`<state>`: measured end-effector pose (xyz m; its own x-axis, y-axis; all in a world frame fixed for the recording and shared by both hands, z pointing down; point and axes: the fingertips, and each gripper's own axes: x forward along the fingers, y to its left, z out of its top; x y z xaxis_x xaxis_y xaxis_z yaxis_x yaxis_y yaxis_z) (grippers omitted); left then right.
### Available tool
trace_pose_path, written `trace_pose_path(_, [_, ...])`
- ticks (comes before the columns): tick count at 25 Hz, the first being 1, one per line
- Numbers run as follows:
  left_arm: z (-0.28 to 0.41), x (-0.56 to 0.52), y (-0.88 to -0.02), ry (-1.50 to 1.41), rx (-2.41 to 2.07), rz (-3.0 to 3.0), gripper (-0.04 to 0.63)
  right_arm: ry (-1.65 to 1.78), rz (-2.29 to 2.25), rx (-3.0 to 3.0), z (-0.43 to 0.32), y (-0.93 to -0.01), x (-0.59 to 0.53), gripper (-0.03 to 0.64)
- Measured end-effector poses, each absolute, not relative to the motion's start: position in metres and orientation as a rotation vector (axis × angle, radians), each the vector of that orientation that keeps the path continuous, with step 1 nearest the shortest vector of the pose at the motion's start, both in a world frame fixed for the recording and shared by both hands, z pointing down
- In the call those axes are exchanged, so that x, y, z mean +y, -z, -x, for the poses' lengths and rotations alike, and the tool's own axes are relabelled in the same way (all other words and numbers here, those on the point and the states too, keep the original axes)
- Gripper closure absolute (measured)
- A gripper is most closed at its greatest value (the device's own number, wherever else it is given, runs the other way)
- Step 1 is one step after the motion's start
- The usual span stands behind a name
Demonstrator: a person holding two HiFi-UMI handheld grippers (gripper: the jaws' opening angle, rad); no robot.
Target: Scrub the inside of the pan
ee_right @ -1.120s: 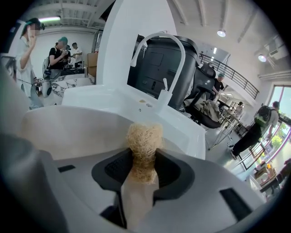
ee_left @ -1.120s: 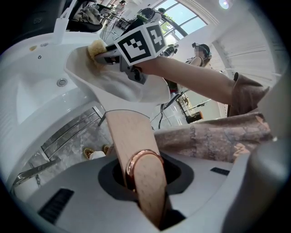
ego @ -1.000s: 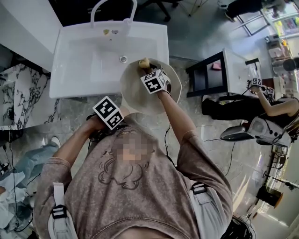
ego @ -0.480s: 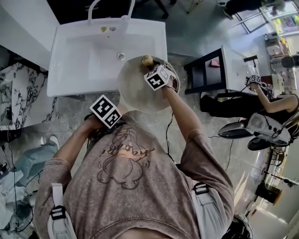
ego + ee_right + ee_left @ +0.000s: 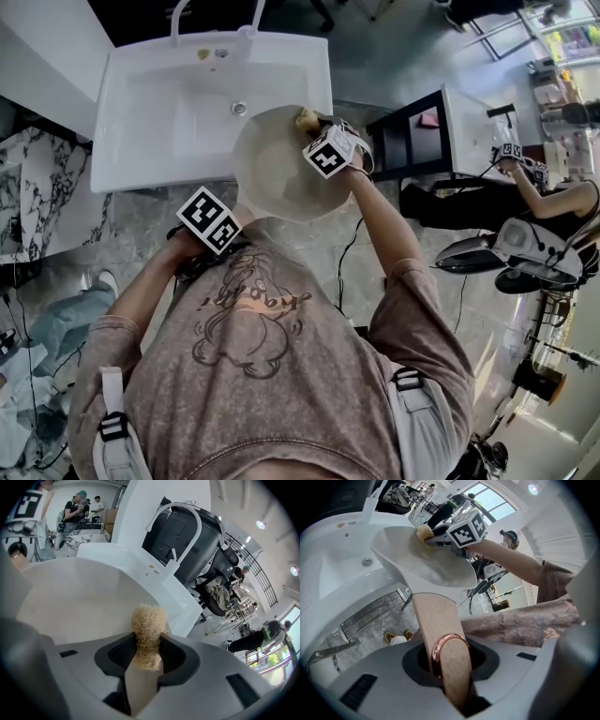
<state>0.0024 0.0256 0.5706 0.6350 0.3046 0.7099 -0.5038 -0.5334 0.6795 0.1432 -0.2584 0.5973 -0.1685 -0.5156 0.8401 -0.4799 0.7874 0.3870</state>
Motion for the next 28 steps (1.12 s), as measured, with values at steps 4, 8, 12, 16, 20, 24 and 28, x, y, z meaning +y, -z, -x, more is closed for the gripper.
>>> trace_pose_path(4, [-0.002,0.025,-0.571,-1.029,-0.156,-1.873,0.5,0.037,-0.71,-1.791,-0.152,-0.594,-0.255,0.457])
trace_pose_path(8, [-0.001,0.025,-0.571,-1.024,-0.155,-1.872,0.5,0.054,-0.642,-1.757,-0.165,-0.592,-0.249,0.457])
trace_pose_path(12, [-0.001,0.024,-0.573,-1.021,-0.16,-1.881,0.5,0.058,-0.575,-1.748,-0.17,-0.59,-0.241,0.459])
trace_pose_path(16, [-0.001,0.024,-0.573,-1.019,-0.157,-1.881,0.5,0.033,-0.529,-1.69,-0.183,-0.595,-0.228,0.46])
trace_pose_path(20, [0.0,0.024,-0.572,-1.014,-0.155,-1.882,0.499,-0.025,-0.472,-1.675,-0.189,-0.602,-0.208,0.462])
trace_pose_path(24, [-0.001,0.022,-0.572,-1.009,-0.161,-1.876,0.499,-0.115,-0.43,-1.69,-0.193,-0.605,-0.189,0.462])
trace_pose_path(28, [-0.001,0.022,-0.572,-1.007,-0.165,-1.877,0.499,-0.191,-0.383,-1.708,-0.193,-0.6,-0.175,0.462])
